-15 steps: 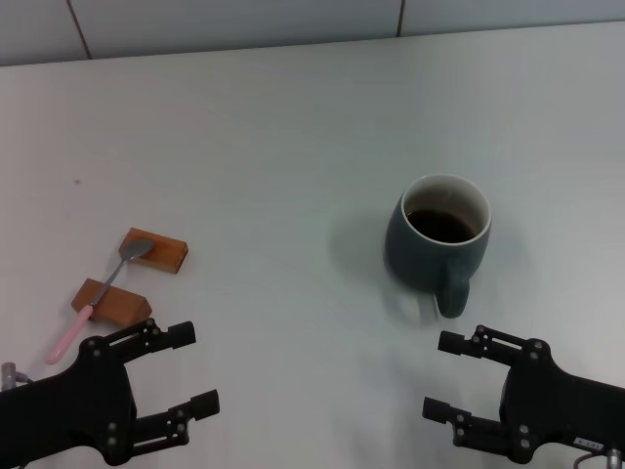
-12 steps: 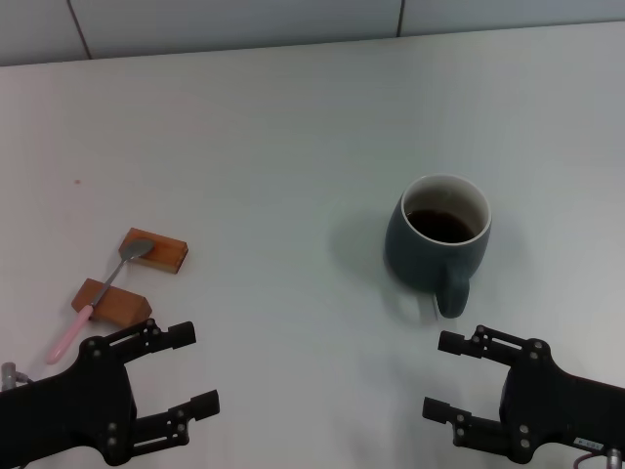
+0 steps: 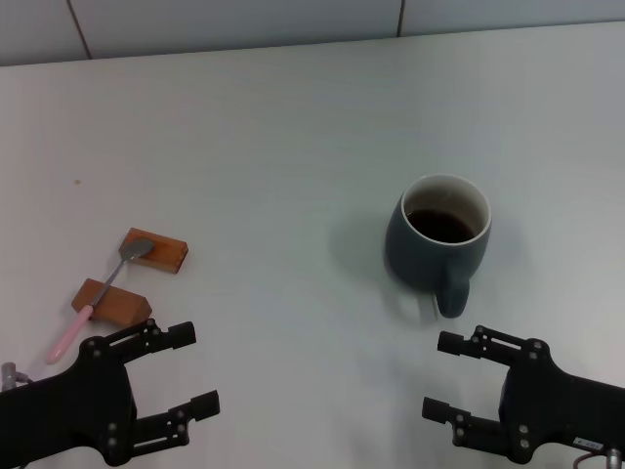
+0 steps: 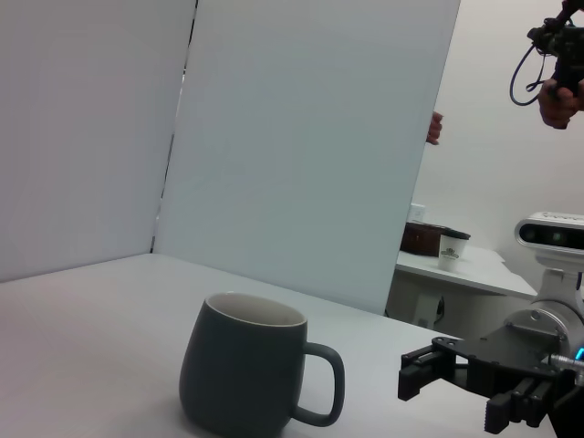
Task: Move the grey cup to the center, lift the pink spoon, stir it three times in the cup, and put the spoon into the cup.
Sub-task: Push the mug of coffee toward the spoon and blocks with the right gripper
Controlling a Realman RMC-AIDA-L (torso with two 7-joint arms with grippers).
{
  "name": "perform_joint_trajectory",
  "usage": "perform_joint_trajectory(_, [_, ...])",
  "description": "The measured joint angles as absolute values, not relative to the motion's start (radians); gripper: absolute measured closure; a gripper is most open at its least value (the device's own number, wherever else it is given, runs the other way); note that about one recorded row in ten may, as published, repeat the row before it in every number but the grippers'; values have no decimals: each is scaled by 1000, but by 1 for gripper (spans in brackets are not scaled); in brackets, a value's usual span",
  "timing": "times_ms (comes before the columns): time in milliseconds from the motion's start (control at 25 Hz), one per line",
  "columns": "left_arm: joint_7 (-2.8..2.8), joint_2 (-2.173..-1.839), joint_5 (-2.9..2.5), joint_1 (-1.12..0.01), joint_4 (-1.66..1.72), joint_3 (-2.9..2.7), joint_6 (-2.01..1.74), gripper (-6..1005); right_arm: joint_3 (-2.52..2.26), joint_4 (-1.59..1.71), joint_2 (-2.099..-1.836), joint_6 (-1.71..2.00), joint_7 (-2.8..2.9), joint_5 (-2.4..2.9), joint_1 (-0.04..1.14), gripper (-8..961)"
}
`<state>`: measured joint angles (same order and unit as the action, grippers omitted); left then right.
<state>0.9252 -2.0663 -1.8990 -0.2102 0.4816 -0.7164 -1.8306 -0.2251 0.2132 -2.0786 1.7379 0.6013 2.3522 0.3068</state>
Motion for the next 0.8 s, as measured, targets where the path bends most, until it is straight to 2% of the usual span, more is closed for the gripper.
perform_joint_trajectory(240, [925,-2067,-1900,-210,482,-716,-1831,217,-236,213,-2079,1738,601,2354,307,221])
perform_joint_trajectory(760, [925,-2068,-1899,-210,482,-716,-1830,217,-213,199,-2081,1736,536,2300,299,802])
perform_joint_trajectory(800, [925,-2068,-1899,-210,482,-716,-1830,217,-199,185,-2081,1737,499,2269,291,814])
